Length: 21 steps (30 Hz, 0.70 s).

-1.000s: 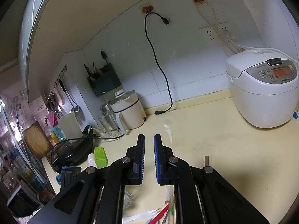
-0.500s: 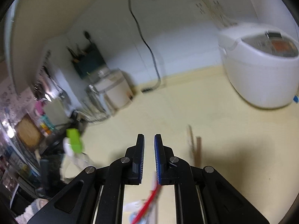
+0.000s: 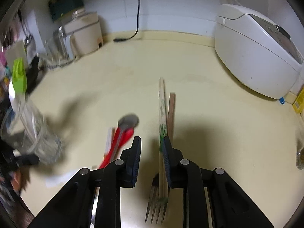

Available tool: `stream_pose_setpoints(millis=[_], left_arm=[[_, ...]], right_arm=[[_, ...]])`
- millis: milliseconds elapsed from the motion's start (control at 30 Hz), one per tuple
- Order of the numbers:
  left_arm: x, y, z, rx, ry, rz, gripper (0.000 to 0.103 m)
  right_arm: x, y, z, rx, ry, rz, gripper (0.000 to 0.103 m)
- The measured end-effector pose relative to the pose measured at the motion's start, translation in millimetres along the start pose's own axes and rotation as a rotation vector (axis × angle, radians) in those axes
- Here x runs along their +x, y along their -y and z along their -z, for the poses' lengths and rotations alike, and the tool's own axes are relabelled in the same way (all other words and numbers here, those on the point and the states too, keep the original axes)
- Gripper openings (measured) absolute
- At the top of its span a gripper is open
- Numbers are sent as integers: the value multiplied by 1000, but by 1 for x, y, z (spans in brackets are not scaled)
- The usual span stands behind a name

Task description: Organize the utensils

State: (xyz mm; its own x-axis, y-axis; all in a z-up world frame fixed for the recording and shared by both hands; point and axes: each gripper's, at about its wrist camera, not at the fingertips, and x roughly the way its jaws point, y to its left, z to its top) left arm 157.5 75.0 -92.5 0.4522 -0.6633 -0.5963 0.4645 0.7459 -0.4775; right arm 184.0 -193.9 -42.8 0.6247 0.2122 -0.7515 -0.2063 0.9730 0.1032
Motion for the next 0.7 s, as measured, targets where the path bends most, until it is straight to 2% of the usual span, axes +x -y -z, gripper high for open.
stream_pose_setpoints(millis=[100, 167, 467, 500, 600, 700], left_arm=[[-1, 0, 0, 0, 0, 0, 91], [-1, -1, 0, 0, 0, 0, 91], [-1, -1, 0, 0, 0, 0, 91], [-1, -1, 0, 0, 1, 0, 91], [-1, -1, 0, 0, 1, 0, 91], [-1, 0, 0, 0, 1, 1, 91]], right_arm=[[-1, -4, 10, -29, -25, 77, 24], [0, -1, 13, -27, -32, 91, 24], [16, 4, 15, -5, -97, 50, 24], [15, 6, 14, 5, -94, 47, 18], [10, 11, 13, 30, -82, 33, 10], [3, 14, 13, 45, -50, 9, 9]])
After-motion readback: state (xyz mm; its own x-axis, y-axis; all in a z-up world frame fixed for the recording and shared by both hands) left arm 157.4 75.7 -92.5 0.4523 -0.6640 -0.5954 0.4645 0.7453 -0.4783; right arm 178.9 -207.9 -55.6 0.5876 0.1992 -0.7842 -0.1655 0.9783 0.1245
